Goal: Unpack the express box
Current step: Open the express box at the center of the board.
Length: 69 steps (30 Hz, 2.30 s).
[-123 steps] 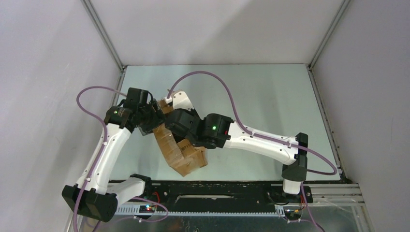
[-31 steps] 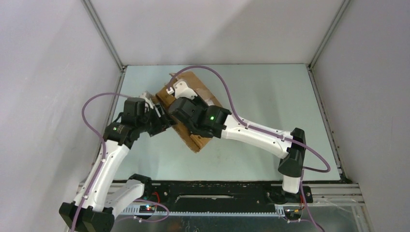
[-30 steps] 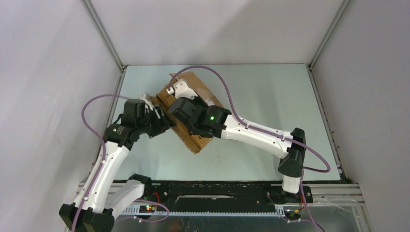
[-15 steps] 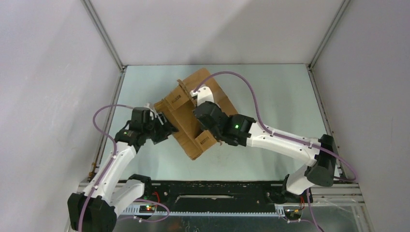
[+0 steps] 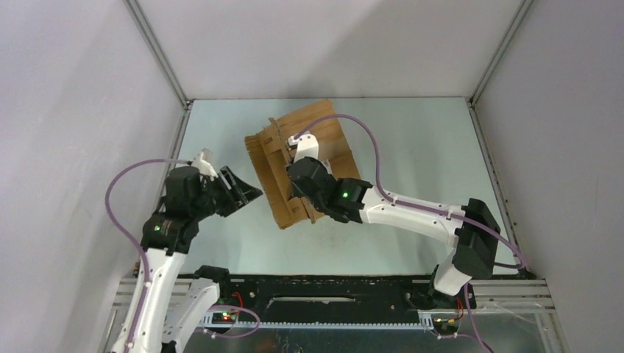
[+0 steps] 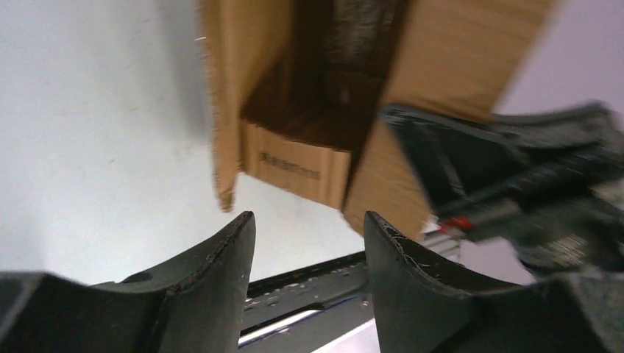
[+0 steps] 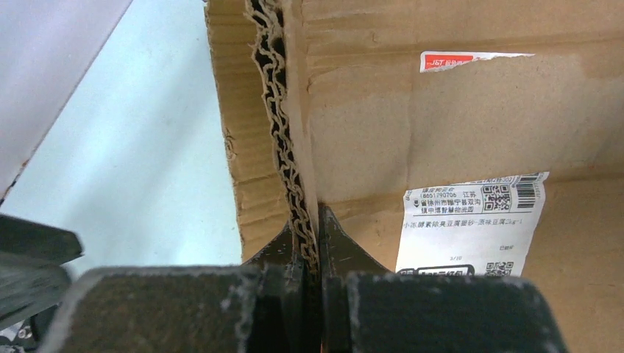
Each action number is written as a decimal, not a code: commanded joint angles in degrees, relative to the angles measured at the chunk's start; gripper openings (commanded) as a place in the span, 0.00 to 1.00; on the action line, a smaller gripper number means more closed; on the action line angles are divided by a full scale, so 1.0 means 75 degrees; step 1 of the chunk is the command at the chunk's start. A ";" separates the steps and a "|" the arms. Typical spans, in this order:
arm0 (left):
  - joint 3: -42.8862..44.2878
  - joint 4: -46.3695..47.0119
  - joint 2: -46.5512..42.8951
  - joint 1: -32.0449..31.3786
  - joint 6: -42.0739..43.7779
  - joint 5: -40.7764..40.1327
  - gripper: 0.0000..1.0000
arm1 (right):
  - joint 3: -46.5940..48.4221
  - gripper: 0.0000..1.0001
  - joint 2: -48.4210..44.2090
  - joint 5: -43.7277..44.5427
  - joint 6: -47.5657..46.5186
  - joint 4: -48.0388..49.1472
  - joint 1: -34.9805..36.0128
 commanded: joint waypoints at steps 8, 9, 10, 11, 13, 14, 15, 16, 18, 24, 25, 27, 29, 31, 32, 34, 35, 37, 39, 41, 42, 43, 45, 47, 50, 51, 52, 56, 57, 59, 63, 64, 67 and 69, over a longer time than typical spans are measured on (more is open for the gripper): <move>-0.1474 0.5156 0.0622 -0.0286 -0.2443 0.1050 0.60 | -0.0993 0.00 -0.0784 -0.2179 0.1250 0.1358 -0.0626; -0.1536 0.5401 0.0753 -0.0552 -0.2275 0.0536 0.61 | -0.1192 0.00 -0.0912 -0.2577 0.1384 0.1635 -0.0753; -0.1627 0.5618 0.0862 -0.0867 -0.2093 0.0029 0.63 | -0.1367 0.00 -0.1023 -0.2989 0.1555 0.1854 -0.0899; -0.1842 0.6083 0.1005 -0.1090 -0.2083 -0.0273 0.63 | -0.1529 0.00 -0.1128 -0.3430 0.1797 0.2289 -0.1093; -0.2303 0.7288 0.1302 -0.1409 -0.2194 -0.0776 0.64 | -0.1871 0.00 -0.1295 -0.4390 0.2097 0.2852 -0.1413; -0.2533 0.7811 0.1441 -0.1495 -0.2228 -0.0977 0.64 | -0.1982 0.00 -0.1339 -0.4862 0.2209 0.3076 -0.1555; -0.2708 0.8295 0.1625 -0.1559 -0.2203 -0.1081 0.65 | -0.2032 0.00 -0.1344 -0.5372 0.2235 0.3258 -0.1700; -0.2752 0.8507 0.1809 -0.1644 -0.2022 -0.1223 0.65 | -0.2043 0.00 -0.1304 -0.6022 0.2268 0.3378 -0.1812; -0.2661 0.8565 0.2108 -0.1784 -0.1711 -0.1688 0.66 | -0.2047 0.00 -0.1256 -0.6902 0.2110 0.3459 -0.1877; -0.2209 0.8479 0.3242 -0.1843 -0.1880 -0.1688 0.65 | -0.2046 0.00 -0.1461 -0.6672 0.1186 0.2914 -0.1746; -0.2006 0.8133 0.3478 -0.1901 -0.1967 -0.1687 0.66 | -0.2046 0.00 -0.1426 -0.6775 0.1146 0.2971 -0.1779; -0.2176 0.8494 0.3795 -0.1949 -0.2397 -0.1580 0.79 | -0.2047 0.00 -0.1375 -0.6965 0.1015 0.3229 -0.1788; -0.2404 0.9032 0.3990 -0.1957 -0.2750 -0.1584 0.82 | -0.2051 0.00 -0.1368 -0.7026 0.0933 0.3424 -0.1768; -0.2619 0.9726 0.4188 -0.1963 -0.2919 -0.1487 0.87 | -0.2046 0.00 -0.1364 -0.7265 0.1017 0.3634 -0.1792; -0.2760 1.0275 0.4286 -0.1970 -0.2969 -0.1385 0.87 | -0.2040 0.00 -0.1378 -0.7350 0.1033 0.3713 -0.1779; -0.2770 1.0547 0.4464 -0.2008 -0.2949 -0.1456 0.86 | -0.2035 0.00 -0.1416 -0.7503 0.1012 0.3825 -0.1745; -0.2714 1.0616 0.4597 -0.2045 -0.2832 -0.1503 0.86 | -0.2045 0.00 -0.1455 -0.7467 0.0950 0.3763 -0.1710; -0.2570 1.0678 0.4976 -0.2131 -0.2806 -0.1600 0.81 | -0.2041 0.00 -0.1498 -0.7569 0.0894 0.3687 -0.1688; -0.2428 1.1063 0.5470 -0.2261 -0.3007 -0.1522 0.79 | -0.2051 0.00 -0.1491 -0.7707 0.0811 0.3708 -0.1614; -0.2283 1.1771 0.6061 -0.2492 -0.3282 -0.1318 0.78 | -0.2046 0.00 -0.1432 -0.7831 0.0786 0.3894 -0.1544; -0.2122 1.1711 0.6319 -0.2651 -0.3323 -0.1363 0.78 | -0.2039 0.00 -0.1388 -0.7929 0.0847 0.4002 -0.1546; -0.1939 1.1447 0.6537 -0.2762 -0.3267 -0.1423 0.78 | -0.2044 0.00 -0.1351 -0.8013 0.0900 0.4093 -0.1543; -0.1857 1.1499 0.6897 -0.2919 -0.3308 -0.1591 0.81 | -0.2035 0.00 -0.1299 -0.8227 0.1002 0.4259 -0.1558; -0.1836 1.1801 0.7258 -0.2996 -0.3368 -0.1586 0.81 | -0.2037 0.00 -0.1270 -0.8383 0.1067 0.4375 -0.1587; -0.1415 1.1359 0.7750 -0.3182 -0.3225 -0.1466 0.70 | -0.2036 0.00 -0.1184 -0.8658 0.1241 0.4529 -0.1760; -0.1300 1.1216 0.7913 -0.3278 -0.3218 -0.1463 0.66 | -0.2043 0.00 -0.1167 -0.8656 0.1270 0.4516 -0.1819; -0.1224 1.1208 0.8047 -0.3355 -0.3290 -0.1473 0.61 | -0.2041 0.00 -0.1144 -0.8627 0.1267 0.4442 -0.1868; -0.1018 1.1497 0.8570 -0.3590 -0.3874 -0.1170 0.08 | -0.2035 0.00 -0.1123 -0.8511 0.1171 0.4078 -0.1981; -0.1038 1.1558 0.8590 -0.3603 -0.3970 -0.1087 0.01 | -0.2039 0.00 -0.1142 -0.8412 0.1119 0.3891 -0.1992; -0.1226 1.1646 0.8381 -0.3594 -0.3976 -0.1049 0.00 | -0.2046 0.00 -0.1231 -0.7961 0.1010 0.3386 -0.2024; -0.1248 1.0698 0.7463 -0.3579 -0.3250 -0.0974 0.00 | -0.2037 0.00 -0.1405 -0.6048 0.0981 0.2063 -0.2095; -0.1307 1.0512 0.7145 -0.3581 -0.3077 -0.0979 0.00 | -0.2045 0.00 -0.1470 -0.5494 0.0983 0.1467 -0.2091; -0.1446 0.9818 0.6198 -0.3553 -0.2609 -0.1164 0.00 | -0.2043 0.00 -0.1625 -0.3833 0.0856 0.0341 -0.1928; -0.1543 0.9436 0.5669 -0.3521 -0.2388 -0.1363 0.00 | -0.2052 0.00 -0.1696 -0.3134 0.0720 -0.0104 -0.1803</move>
